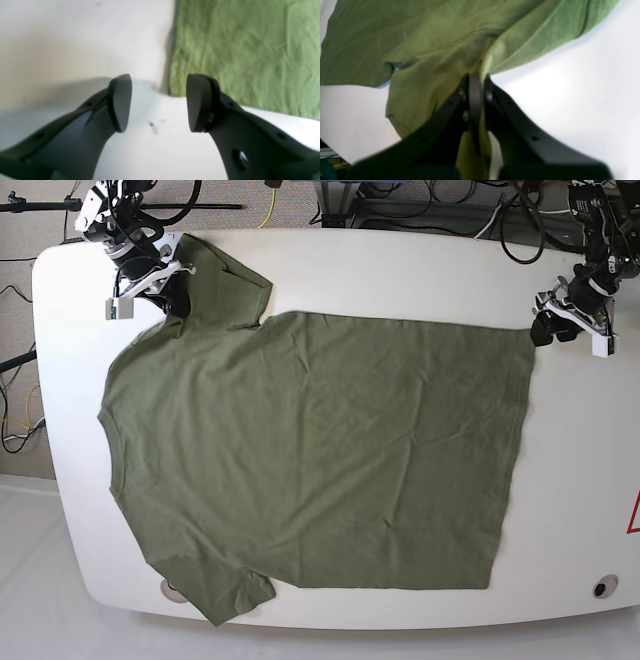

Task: Fold the T-shirt properly
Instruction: 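Lower the left gripper and grasp the shirt's shoulder corner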

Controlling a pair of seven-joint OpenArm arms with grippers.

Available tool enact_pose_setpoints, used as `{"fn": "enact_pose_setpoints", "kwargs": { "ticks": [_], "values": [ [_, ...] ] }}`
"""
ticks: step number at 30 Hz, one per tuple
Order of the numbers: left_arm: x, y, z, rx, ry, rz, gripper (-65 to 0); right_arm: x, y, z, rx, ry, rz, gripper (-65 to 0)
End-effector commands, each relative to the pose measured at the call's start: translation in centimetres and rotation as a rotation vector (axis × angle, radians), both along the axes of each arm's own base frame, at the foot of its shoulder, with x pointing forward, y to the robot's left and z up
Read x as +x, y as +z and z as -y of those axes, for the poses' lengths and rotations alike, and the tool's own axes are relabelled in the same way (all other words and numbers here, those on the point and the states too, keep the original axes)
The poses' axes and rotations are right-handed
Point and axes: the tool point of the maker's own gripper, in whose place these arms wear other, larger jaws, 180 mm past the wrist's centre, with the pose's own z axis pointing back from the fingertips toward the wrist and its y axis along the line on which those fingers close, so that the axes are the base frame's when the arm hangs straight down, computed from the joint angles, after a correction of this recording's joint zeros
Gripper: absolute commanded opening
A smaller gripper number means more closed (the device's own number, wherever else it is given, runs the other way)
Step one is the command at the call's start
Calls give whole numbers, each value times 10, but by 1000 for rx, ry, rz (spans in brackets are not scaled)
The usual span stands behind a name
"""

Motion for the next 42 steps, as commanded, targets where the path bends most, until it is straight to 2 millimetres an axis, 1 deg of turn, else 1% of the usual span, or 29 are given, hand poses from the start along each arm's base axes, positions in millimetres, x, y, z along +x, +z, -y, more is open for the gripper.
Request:
{"fn": "enact_pose_setpoints", "kwargs": {
  "ticks": [1,10,22,26,32,34,38,42],
  "values": [
    [7,7,0,-3,-8,27,-328,-11,-10,3,-34,17,-69,-650],
    [7,-2,7,-23,-27,23,-326,-11,-8,2,-32,16,-62,-650],
    [2,-14,5,-55,-31,-1,-325,-7,-4,4,-31,9,-40,-650],
    [-3,-18,10,-62,-27,-17,-321,-4,-2,3,-23,4,-28,-650],
    [-2,-18,16,-67,-32,-11,-330,-4,-2,3,-24,5,-27,-650],
    [1,-19,23,-62,-70,-16,-407,-2,0,3,-20,0,-15,-650],
    [0,-20,26,-61,-81,-25,-532,-1,0,3,-21,0,-14,-650],
    [-1,-21,28,-61,-87,-31,-627,-1,0,3,-20,-2,-13,-650]
  ]
}}
